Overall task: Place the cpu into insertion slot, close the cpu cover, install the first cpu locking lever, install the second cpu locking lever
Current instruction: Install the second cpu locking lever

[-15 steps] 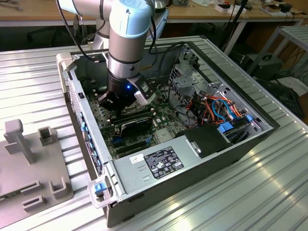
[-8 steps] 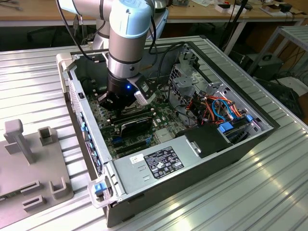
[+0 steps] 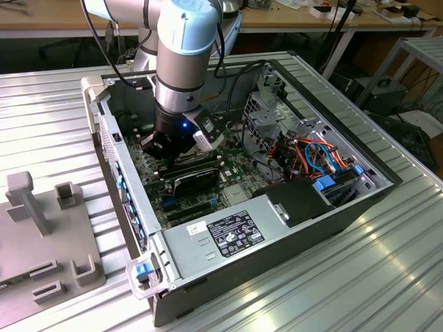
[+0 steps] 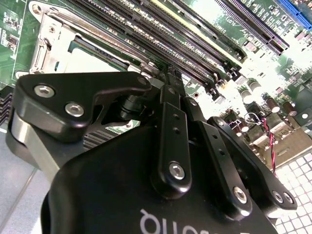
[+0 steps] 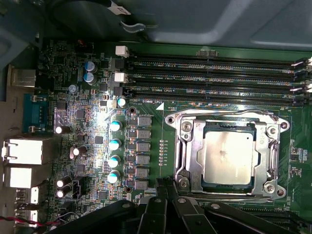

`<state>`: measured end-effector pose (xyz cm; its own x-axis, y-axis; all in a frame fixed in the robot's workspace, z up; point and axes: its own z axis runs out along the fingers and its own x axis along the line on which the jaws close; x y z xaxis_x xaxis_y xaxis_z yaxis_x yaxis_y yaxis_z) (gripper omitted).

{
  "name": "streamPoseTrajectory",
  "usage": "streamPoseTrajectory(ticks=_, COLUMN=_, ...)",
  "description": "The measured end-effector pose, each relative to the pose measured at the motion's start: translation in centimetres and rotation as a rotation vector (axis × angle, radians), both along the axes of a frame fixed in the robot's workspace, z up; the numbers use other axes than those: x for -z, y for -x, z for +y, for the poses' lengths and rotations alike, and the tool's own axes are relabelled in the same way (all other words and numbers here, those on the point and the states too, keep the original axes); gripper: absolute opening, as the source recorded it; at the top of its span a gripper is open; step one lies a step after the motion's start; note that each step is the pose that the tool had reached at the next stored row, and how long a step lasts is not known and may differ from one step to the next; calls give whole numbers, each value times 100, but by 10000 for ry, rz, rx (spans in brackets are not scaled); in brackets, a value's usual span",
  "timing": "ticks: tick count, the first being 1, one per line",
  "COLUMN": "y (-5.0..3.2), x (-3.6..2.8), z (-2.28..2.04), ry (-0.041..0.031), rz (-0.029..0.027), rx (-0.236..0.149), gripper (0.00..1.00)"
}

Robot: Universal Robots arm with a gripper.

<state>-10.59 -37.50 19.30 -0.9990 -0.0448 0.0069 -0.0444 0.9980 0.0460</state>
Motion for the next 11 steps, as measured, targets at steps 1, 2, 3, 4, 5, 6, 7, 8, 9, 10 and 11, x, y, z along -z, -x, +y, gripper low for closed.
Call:
streamPoseTrajectory(ticks=1, y=0, x=0, z=0, ry=0, rz=0, rx=0, gripper=11)
streamPoseTrajectory(ticks=2, y=0, x=0, z=0, ry=0, rz=0, rx=-1, gripper=11)
streamPoseTrajectory(ticks=3, y=0, x=0, z=0, ry=0, rz=0, rx=0, gripper=11)
streamPoseTrajectory(ticks=4, y=0, x=0, z=0, ry=0, rz=0, rx=0, gripper=11)
streamPoseTrajectory(ticks=5, y=0, x=0, z=0, ry=0, rz=0, rx=0, gripper=11)
streamPoseTrajectory(ticks=6, y=0, x=0, z=0, ry=0, rz=0, rx=0, gripper=11)
streamPoseTrajectory(ticks=7, y=0, x=0, z=0, ry=0, rz=0, rx=0, gripper=11)
streamPoseTrajectory(ticks=8, y=0, x=0, z=0, ry=0, rz=0, rx=0, gripper=11)
streamPoseTrajectory(ticks=9, y=0, x=0, z=0, ry=0, rz=0, rx=0, gripper=11)
streamPoseTrajectory(ticks=10, y=0, x=0, z=0, ry=0, rz=0, rx=0, gripper=11)
streamPoseTrajectory(ticks=11, y=0, x=0, z=0, ry=0, rz=0, rx=0, gripper=11)
